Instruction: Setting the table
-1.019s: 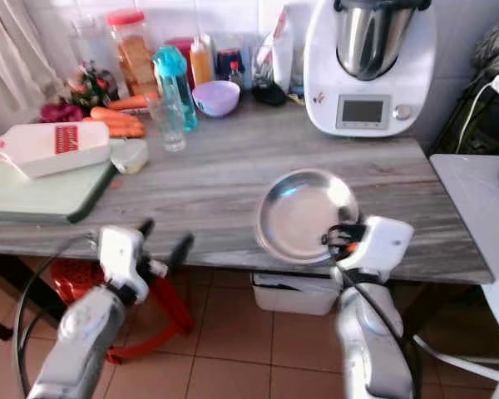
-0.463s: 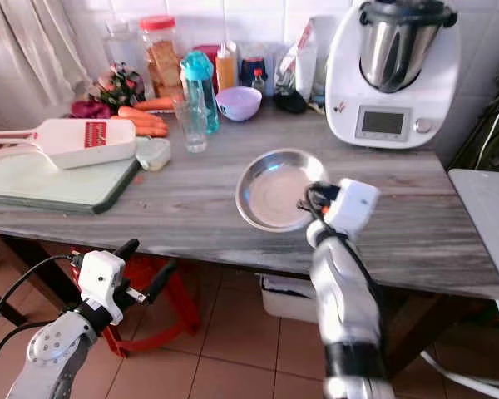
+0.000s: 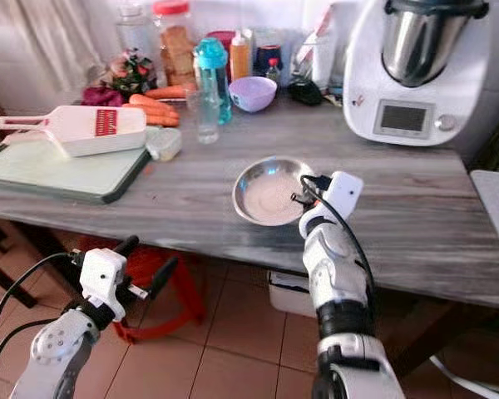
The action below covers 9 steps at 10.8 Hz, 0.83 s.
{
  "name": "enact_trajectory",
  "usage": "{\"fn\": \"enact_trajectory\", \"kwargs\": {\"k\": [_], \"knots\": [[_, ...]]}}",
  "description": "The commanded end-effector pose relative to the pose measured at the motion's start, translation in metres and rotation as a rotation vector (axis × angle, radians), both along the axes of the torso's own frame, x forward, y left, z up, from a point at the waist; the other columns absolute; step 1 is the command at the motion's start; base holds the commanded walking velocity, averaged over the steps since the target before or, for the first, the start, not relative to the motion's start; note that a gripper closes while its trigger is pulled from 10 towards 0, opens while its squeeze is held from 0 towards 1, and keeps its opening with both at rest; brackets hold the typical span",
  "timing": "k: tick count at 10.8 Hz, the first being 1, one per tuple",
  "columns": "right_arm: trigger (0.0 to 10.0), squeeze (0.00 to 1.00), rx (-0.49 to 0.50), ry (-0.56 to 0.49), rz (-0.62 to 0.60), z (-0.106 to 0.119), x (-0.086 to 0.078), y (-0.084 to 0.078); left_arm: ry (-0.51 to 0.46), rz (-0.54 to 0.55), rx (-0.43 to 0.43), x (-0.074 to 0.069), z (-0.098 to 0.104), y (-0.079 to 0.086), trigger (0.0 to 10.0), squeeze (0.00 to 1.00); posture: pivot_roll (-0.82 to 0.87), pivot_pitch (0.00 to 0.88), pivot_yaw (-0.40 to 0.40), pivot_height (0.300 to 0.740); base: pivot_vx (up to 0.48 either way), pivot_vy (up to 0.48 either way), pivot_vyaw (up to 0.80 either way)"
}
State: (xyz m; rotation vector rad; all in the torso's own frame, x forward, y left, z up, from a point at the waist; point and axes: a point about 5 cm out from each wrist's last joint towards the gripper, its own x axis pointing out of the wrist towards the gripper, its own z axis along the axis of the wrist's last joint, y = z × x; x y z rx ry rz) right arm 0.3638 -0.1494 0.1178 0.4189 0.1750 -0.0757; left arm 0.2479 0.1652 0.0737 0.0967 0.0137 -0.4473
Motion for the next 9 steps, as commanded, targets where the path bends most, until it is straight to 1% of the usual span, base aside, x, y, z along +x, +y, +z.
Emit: {"fn": "enact_trajectory", "kwargs": {"k": [1, 2, 3, 4, 5, 6, 7, 8, 9], "knots": [[10.0, 0.00, 0.028, 0.000, 0.012, 0.002, 0.004, 0.004, -0.006, -0.004, 0.002, 0.002, 0.002, -0.001, 10.0, 0.00, 0.07, 0.000, 0.039, 0.740, 0.000, 0.000, 0.00], [10.0, 0.00, 0.053, 0.023, 0.018, -0.004, 0.007, 0.008, -0.014, -0.074, -0.040, 0.002, 0.006, -0.010, 10.0, 0.00, 0.07, 0.000, 0.040, 0.740, 0.000, 0.000, 0.00], [10.0, 0.00, 0.100, 0.043, 0.020, -0.008, 0.007, 0.011, 0.009, -0.177, -0.114, -0.002, 0.008, -0.020, 10.0, 0.00, 0.07, 0.000, 0.038, 0.740, 0.000, 0.000, 0.00], [10.0, 0.00, 0.135, 0.059, 0.010, -0.011, 0.007, 0.012, 0.022, -0.217, -0.129, -0.003, 0.008, -0.024, 10.0, 0.00, 0.07, 0.000, 0.033, 0.740, 0.000, 0.000, 0.00], [10.0, 0.00, 0.122, 0.060, 0.016, -0.013, 0.008, 0.013, 0.031, -0.250, -0.140, -0.004, 0.007, -0.026, 10.0, 0.00, 0.07, 0.000, 0.032, 0.740, 0.000, 0.000, 0.00], [10.0, 0.00, 0.069, 0.053, 0.010, -0.013, 0.009, 0.010, 0.031, -0.261, -0.134, -0.004, 0.007, -0.027, 10.0, 0.00, 0.07, 0.000, 0.032, 0.740, 0.000, 0.000, 0.00], [10.0, 0.00, 0.051, 0.048, -0.006, -0.012, 0.009, 0.007, 0.035, -0.264, -0.133, -0.004, 0.005, -0.027, 10.0, 0.00, 0.07, 0.000, 0.035, 0.740, 0.000, 0.000, 0.00], [10.0, 0.00, 0.070, 0.051, -0.024, -0.014, 0.008, 0.004, 0.036, -0.264, -0.130, -0.004, 0.004, -0.027, 10.0, 0.00, 0.06, 0.000, 0.038, 0.740, 0.000, 0.000, 0.00], [10.0, 1.00, 0.108, 0.061, -0.040, -0.016, 0.008, 0.002, 0.039, -0.269, -0.129, -0.005, 0.003, -0.028, 10.0, 0.00, 0.06, 0.000, 0.041, 0.740, 0.000, 0.000, 0.00]]}}
